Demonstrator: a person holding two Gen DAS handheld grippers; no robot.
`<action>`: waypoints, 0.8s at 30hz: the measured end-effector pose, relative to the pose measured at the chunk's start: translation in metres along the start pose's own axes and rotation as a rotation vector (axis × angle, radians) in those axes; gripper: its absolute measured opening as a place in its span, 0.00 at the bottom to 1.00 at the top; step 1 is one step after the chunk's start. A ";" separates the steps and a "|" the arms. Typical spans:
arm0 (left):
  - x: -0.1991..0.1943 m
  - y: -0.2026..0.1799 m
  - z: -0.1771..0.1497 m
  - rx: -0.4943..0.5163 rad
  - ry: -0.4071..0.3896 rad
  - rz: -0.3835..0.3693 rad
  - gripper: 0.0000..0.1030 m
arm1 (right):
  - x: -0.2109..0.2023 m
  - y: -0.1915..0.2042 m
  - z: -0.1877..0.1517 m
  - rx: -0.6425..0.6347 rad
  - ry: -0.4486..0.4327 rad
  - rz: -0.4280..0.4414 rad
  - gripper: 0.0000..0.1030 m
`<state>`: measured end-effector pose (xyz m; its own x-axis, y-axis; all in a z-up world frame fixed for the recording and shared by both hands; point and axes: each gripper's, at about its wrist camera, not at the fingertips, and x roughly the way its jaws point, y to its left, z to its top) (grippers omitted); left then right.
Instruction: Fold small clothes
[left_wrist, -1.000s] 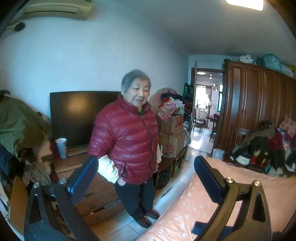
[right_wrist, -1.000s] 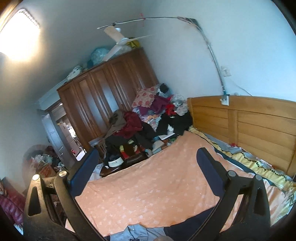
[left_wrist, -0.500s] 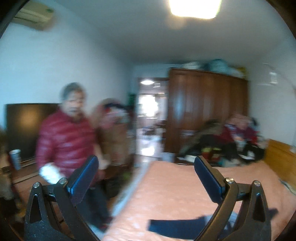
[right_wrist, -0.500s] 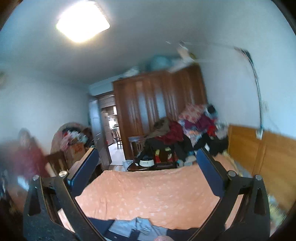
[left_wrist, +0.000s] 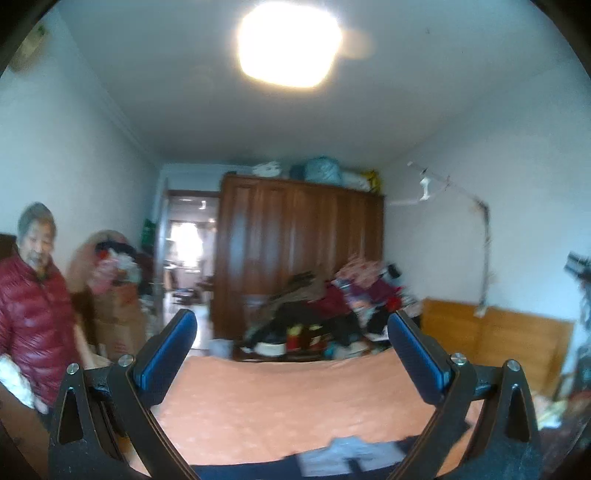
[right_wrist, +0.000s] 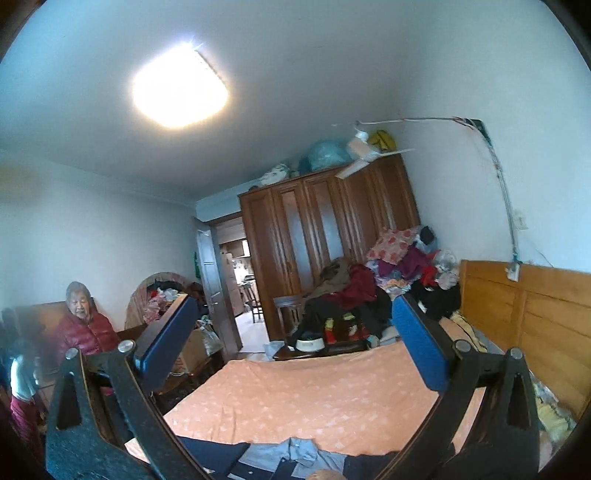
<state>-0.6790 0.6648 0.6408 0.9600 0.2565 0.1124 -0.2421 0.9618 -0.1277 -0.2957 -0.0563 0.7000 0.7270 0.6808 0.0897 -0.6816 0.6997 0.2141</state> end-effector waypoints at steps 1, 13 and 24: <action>0.000 -0.002 -0.008 -0.019 0.004 -0.023 1.00 | -0.001 -0.003 -0.013 0.003 0.009 0.010 1.00; 0.081 -0.047 -0.286 -0.118 0.338 -0.113 1.00 | 0.001 -0.008 -0.224 -0.078 0.231 0.019 1.00; 0.145 -0.095 -0.520 -0.239 0.702 -0.026 1.00 | 0.058 0.000 -0.499 0.035 0.815 0.149 1.00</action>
<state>-0.4436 0.5606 0.1569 0.8486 0.0358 -0.5278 -0.2580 0.8990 -0.3540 -0.2950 0.0911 0.2197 0.3320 0.7188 -0.6108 -0.7531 0.5919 0.2872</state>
